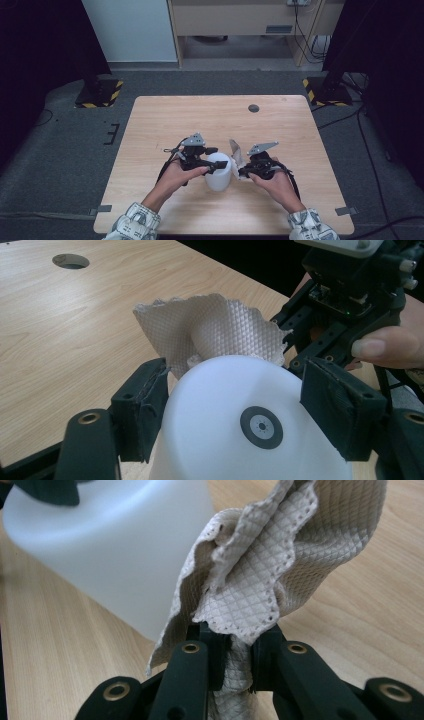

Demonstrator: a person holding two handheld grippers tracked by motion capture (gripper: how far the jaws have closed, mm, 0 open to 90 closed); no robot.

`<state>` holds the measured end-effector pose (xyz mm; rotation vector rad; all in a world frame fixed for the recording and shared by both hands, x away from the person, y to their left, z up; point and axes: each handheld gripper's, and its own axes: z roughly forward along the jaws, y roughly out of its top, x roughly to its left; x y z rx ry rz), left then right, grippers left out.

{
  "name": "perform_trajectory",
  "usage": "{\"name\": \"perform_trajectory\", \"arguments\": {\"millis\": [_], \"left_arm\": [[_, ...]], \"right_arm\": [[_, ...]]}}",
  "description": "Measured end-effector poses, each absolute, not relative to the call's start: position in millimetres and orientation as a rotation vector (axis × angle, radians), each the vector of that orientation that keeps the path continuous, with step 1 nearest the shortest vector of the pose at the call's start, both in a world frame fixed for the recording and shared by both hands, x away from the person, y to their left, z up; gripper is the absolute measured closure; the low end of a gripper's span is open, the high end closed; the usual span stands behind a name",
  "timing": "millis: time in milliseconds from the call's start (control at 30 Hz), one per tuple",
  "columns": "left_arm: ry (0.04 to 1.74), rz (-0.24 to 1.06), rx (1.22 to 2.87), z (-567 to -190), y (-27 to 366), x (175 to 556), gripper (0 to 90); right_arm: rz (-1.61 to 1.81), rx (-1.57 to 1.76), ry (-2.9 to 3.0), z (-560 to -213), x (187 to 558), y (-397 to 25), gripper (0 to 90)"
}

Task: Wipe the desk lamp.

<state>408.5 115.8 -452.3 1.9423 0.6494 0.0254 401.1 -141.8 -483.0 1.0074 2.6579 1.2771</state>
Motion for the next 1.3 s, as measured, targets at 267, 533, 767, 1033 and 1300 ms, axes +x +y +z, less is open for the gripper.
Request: {"name": "perform_trajectory", "arguments": {"millis": [267, 533, 767, 1033, 1300], "left_arm": [[0.658, 0.070, 1.931, -443.6, 122.0, 407.1, 16.8], [0.718, 0.125, 1.879, -432.9, 146.5, 414.7, 16.9], [0.772, 0.178, 1.878, -436.4, 165.0, 420.8, 16.9], [0.810, 0.212, 1.866, -438.0, 177.3, 424.8, 16.8], [0.820, 0.243, 1.894, -440.9, 183.9, 422.1, 16.1]], "right_arm": [[1.236, 1.011, 2.639, -476.5, 414.6, -145.3, 80.8], [1.175, 0.989, 2.657, -462.3, 435.6, -141.6, 80.8], [1.120, 0.949, 2.693, -449.0, 454.9, -128.0, 80.8], [1.108, 0.958, 2.692, -447.7, 461.6, -125.0, 80.8], [1.110, 0.934, 2.694, -450.9, 450.6, -132.1, 80.8]]}}
